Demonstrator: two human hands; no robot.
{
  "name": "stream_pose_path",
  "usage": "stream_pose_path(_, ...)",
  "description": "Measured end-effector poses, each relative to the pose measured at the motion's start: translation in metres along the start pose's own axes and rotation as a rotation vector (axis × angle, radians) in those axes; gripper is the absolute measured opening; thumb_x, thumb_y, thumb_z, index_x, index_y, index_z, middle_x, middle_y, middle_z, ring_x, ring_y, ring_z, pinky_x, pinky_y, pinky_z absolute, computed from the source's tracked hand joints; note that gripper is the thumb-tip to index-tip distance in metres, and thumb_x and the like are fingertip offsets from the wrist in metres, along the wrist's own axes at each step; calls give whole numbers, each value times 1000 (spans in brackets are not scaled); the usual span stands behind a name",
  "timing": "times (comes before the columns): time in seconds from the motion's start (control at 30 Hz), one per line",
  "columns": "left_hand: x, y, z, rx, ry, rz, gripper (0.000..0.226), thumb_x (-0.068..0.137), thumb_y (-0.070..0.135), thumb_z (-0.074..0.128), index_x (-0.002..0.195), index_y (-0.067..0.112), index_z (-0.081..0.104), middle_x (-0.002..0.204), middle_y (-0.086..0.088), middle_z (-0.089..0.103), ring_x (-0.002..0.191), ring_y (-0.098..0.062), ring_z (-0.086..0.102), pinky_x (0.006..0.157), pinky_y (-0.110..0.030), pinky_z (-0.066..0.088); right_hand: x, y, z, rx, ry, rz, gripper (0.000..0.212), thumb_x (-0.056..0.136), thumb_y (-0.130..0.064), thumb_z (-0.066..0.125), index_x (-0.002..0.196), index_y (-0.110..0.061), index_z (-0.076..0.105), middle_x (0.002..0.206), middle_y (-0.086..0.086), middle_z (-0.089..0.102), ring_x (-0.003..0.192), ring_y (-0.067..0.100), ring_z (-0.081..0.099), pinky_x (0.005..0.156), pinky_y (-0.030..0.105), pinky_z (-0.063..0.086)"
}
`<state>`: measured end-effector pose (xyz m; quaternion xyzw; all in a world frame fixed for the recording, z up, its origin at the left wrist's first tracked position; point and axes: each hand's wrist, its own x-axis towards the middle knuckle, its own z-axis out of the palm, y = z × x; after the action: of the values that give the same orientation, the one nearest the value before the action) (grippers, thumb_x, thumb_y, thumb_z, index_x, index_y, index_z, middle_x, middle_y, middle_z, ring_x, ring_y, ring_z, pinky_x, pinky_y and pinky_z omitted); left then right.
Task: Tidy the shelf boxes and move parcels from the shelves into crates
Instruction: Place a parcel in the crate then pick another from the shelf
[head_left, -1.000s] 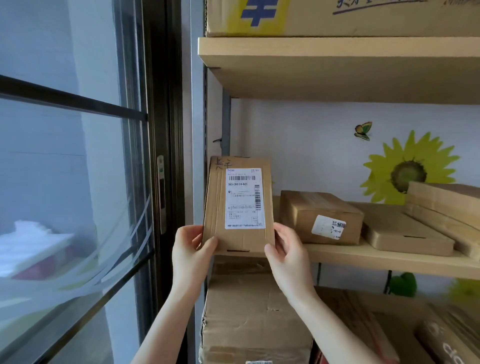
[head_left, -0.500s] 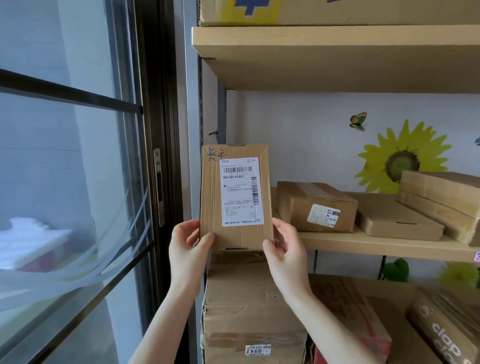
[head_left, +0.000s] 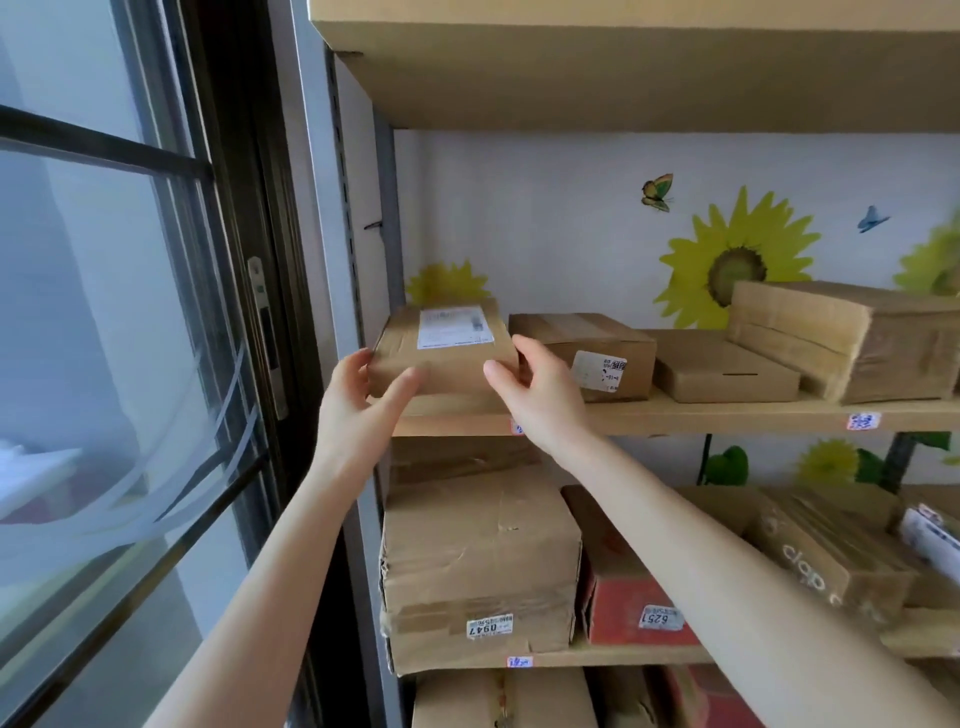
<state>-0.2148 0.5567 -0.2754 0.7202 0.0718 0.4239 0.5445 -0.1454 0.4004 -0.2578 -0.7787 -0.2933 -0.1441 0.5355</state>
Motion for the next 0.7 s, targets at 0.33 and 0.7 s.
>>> stream_pose_path(0.33,17,-31,-3,400,-77,-53,51,87,16,61,134,8,41,127,-10,55,111,-21,52,84,-24,37,16,17,20,-419,-220,74,54,93,-30,50,139,-9,34,135,12,50,122,29,48,96,36,41)
stream_pose_path(0.7,4,25,65,351,26,244,38,92,24,52,125,4,52,125,-12,56,117,-24,51,99,-29,37,25,15,-54,-131,330,-211,21,90,-9,52,105,-2,66,105,12,69,100,24,63,88,28,45)
